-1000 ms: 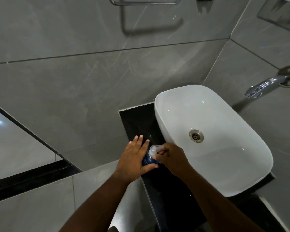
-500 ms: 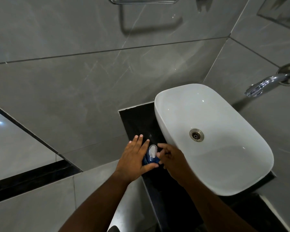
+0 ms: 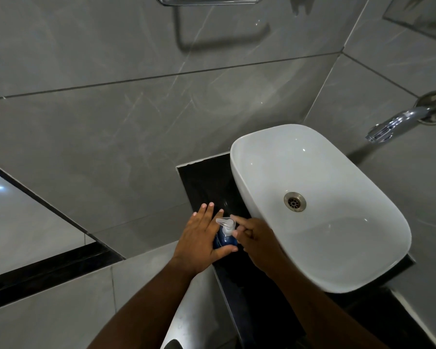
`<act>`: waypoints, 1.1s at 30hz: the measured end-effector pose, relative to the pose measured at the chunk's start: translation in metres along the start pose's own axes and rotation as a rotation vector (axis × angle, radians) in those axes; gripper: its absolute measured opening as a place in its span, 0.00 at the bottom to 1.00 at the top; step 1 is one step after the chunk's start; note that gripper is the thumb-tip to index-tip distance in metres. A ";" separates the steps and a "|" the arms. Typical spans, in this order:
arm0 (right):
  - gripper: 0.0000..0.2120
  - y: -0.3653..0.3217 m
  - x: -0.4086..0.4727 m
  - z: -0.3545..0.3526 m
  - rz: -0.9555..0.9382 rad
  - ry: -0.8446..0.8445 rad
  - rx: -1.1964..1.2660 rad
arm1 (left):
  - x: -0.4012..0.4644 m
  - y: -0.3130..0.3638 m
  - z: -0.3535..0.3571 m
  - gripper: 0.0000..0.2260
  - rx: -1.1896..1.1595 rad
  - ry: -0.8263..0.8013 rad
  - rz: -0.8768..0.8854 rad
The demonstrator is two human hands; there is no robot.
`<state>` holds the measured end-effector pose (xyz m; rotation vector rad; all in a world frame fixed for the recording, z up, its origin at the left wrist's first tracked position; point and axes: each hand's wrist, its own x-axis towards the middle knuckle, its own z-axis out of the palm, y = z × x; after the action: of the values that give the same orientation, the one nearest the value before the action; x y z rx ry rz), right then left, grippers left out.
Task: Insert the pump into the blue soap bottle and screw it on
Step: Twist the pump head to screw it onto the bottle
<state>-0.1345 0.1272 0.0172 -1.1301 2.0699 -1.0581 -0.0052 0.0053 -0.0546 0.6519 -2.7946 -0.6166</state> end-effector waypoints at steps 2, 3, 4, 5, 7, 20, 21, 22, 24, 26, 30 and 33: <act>0.07 -0.001 0.001 0.000 -0.011 0.012 -0.022 | 0.000 0.000 0.000 0.42 -0.001 -0.009 -0.002; 0.06 -0.001 0.001 0.000 0.030 0.031 -0.010 | 0.000 0.000 0.000 0.42 0.006 -0.014 -0.005; 0.06 -0.001 0.000 0.000 0.076 0.056 0.004 | 0.000 0.000 0.000 0.42 0.015 -0.017 -0.009; 0.06 -0.001 -0.001 -0.001 0.107 0.077 0.019 | 0.000 0.000 0.001 0.43 0.020 -0.020 -0.014; 0.07 -0.002 -0.002 -0.002 0.100 0.085 0.037 | 0.000 0.000 0.002 0.43 0.019 -0.024 -0.022; 0.10 -0.002 -0.001 0.000 0.060 0.050 -0.051 | 0.000 0.000 0.001 0.43 0.028 -0.028 -0.013; 0.14 -0.002 -0.002 0.000 0.049 0.040 -0.013 | 0.000 0.000 0.001 0.43 0.028 -0.029 -0.012; 0.17 -0.002 -0.002 0.000 0.032 0.041 0.011 | 0.001 0.000 0.002 0.43 0.027 -0.029 -0.012; 0.18 0.000 -0.001 0.000 -0.008 0.046 -0.013 | 0.001 0.000 0.002 0.43 0.022 -0.024 -0.013; 0.12 0.002 0.001 0.001 0.002 0.029 -0.031 | 0.001 -0.001 0.003 0.43 0.016 -0.018 -0.011; 0.08 0.005 0.002 0.003 0.117 0.040 0.118 | 0.001 -0.001 0.004 0.43 0.024 -0.017 -0.011; 0.14 0.006 0.003 0.005 0.095 0.017 0.162 | 0.001 0.000 0.003 0.43 0.033 -0.018 -0.011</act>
<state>-0.1350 0.1249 0.0090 -0.9374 1.9900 -1.1687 -0.0072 0.0058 -0.0575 0.6716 -2.8253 -0.5816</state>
